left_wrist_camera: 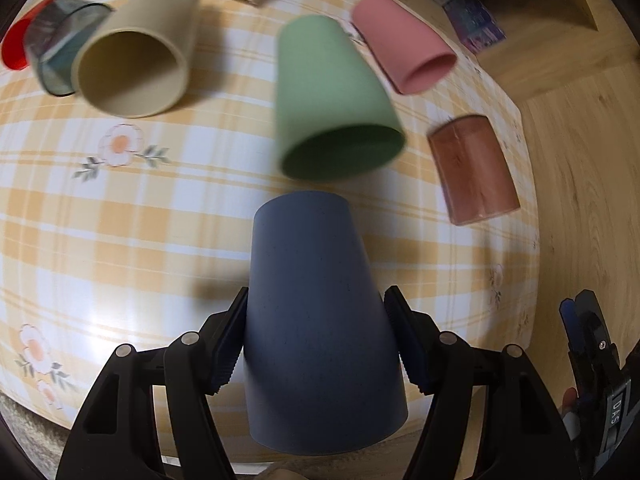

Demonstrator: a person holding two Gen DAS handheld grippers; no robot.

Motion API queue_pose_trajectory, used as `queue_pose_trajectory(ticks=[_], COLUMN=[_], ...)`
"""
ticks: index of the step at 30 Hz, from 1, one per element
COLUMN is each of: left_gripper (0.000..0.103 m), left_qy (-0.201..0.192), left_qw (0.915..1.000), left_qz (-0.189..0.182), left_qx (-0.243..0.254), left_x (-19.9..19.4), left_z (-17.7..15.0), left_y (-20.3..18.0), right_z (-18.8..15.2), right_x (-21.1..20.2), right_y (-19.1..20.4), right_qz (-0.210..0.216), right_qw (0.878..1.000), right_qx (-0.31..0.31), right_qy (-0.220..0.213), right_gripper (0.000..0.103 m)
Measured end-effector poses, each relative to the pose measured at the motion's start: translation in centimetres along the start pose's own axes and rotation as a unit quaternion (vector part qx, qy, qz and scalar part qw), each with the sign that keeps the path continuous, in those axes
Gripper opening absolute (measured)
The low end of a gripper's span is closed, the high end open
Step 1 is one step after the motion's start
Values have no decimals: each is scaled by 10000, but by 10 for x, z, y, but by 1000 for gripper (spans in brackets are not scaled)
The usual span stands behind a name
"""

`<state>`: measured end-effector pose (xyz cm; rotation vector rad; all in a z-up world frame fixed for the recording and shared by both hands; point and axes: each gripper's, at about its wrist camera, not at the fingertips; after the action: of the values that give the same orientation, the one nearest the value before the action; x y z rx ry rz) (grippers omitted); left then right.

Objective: Flip cup upside down
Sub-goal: 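Lift the blue cup with the left gripper toward the right gripper, then grasp the blue cup with the right gripper while the left gripper releases it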

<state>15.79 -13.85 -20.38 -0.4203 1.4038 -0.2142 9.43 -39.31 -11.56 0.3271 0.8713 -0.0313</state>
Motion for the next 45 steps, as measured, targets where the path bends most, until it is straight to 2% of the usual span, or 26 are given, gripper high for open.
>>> queue_pose_trajectory(ticks=[7, 12, 17, 24, 36, 45], left_gripper=[65, 65, 66, 77, 91, 97], left_qy=[244, 275, 199, 25, -444, -1082], left_qw=[9994, 9985, 9968, 9973, 9961, 9869], left_qz=[-207, -372, -398, -354, 48, 567], left_qx=[112, 285, 659, 639, 763, 1052], left_x=[21, 28, 26, 11, -26, -64], left_z=[-5, -6, -12, -8, -4, -4], left_y=[-23, -39, -56, -46, -17, 25], right_z=[0, -1, -1, -1, 1, -5], right_x=[-3, -4, -8, -8, 2, 22], right_y=[-14, -17, -18, -13, 25, 46], right_qz=[-105, -161, -211, -207, -115, 40], right_qw=[9999, 9998, 9998, 9998, 9990, 9955], right_qx=[99, 85, 59, -13, -370, -622], right_qy=[-22, -4, -37, 15, 232, 711], right_gripper=[88, 88, 88, 88, 88, 88])
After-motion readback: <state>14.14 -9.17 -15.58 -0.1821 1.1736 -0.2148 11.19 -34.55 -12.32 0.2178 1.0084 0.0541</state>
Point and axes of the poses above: each gripper's, at about its wrist camera, not at the fingertips, and x roughly the way its jaws point, y to its left, z to its top, and after that the axes turned 1 degree about -x, right-handed
